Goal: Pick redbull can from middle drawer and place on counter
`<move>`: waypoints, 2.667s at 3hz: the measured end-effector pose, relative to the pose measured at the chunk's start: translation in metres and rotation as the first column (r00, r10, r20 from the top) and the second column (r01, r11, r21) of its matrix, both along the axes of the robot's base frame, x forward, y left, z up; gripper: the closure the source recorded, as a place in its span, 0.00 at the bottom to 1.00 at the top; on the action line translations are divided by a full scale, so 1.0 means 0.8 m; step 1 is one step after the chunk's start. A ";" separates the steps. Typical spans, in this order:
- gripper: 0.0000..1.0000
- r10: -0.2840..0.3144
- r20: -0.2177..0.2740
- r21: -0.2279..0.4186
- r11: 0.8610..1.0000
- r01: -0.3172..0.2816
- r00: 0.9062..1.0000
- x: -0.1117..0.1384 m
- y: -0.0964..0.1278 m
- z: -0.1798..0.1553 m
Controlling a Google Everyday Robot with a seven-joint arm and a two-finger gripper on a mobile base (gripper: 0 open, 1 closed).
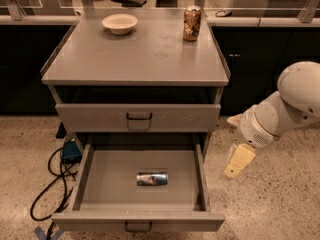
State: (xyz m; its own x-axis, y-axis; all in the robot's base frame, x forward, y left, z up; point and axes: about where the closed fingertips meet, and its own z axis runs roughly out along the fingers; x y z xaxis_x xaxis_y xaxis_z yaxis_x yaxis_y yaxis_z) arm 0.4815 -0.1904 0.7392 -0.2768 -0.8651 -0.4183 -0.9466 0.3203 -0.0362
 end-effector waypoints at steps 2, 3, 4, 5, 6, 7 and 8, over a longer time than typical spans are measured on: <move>0.00 0.077 0.035 0.172 0.982 -0.082 0.996 -0.028 0.047 -0.094; 0.00 0.140 0.064 0.237 0.960 -0.151 0.988 -0.073 0.120 -0.163; 0.00 0.204 0.036 0.193 0.959 -0.207 0.978 -0.151 0.182 -0.271; 0.00 0.204 0.036 0.194 0.959 -0.207 0.978 -0.151 0.182 -0.271; 0.00 0.229 0.052 0.212 0.949 -0.234 0.972 -0.127 0.191 -0.296; 0.00 0.248 0.126 0.241 0.931 -0.273 0.960 -0.054 0.222 -0.311; 0.00 0.216 0.264 0.266 0.921 -0.286 0.940 0.016 0.252 -0.299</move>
Offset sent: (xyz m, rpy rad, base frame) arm -0.0313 0.1019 -0.1671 0.3645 -0.1319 0.1652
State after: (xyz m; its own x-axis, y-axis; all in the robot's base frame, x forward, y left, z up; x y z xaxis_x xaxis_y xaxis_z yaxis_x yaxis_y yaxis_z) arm 0.4946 0.0113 0.5000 0.0645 -0.7202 -0.6907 -0.9748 0.1026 -0.1980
